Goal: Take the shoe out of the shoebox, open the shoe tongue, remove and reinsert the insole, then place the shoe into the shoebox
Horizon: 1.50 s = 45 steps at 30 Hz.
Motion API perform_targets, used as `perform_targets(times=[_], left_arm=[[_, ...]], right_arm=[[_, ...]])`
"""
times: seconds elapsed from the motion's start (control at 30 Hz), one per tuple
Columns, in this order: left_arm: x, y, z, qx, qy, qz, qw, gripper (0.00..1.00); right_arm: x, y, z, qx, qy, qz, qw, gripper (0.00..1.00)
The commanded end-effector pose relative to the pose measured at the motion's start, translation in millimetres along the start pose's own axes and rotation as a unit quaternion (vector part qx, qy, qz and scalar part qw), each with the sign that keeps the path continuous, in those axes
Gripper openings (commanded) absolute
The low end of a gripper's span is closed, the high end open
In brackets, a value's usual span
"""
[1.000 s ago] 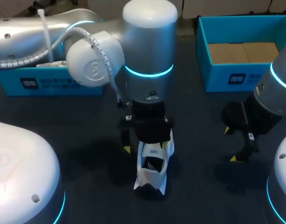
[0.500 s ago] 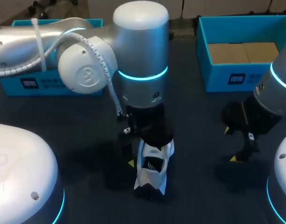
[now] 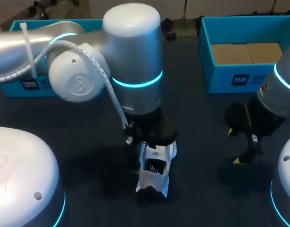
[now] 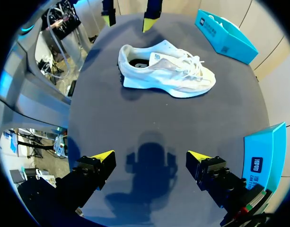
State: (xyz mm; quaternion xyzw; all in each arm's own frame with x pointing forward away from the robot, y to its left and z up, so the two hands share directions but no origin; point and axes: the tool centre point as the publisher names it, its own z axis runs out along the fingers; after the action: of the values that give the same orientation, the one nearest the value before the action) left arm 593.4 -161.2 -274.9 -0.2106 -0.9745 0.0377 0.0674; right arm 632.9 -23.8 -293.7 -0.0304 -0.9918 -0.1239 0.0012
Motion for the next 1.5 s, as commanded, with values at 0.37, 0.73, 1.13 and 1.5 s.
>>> perform_targets(times=[0.37, 0.73, 1.13, 1.5], left_arm=[[8.5, -17.8, 42.7, -0.025, 0.003, -0.069, 0.997, 1.0], [8.9, -18.7, 65.6, -0.022, 0.015, -0.066, 0.997, 1.0], [7.9, -19.3, 90.6, -0.038, -0.018, -0.1, 0.994, 1.0], [5.8, -17.5, 106.1, -0.037, -0.021, -0.118, 0.992, 0.83]], right_arm=[[1.3, -0.6, 0.5, 0.0, -0.001, 0.0, 1.0, 1.0], [1.3, -0.6, 0.5, 0.0, -0.001, 0.0, 1.0, 1.0], [1.3, -0.6, 0.5, 0.0, -0.001, 0.0, 1.0, 1.0], [1.3, -0.6, 0.5, 0.0, -0.001, 0.0, 1.0, 1.0]])
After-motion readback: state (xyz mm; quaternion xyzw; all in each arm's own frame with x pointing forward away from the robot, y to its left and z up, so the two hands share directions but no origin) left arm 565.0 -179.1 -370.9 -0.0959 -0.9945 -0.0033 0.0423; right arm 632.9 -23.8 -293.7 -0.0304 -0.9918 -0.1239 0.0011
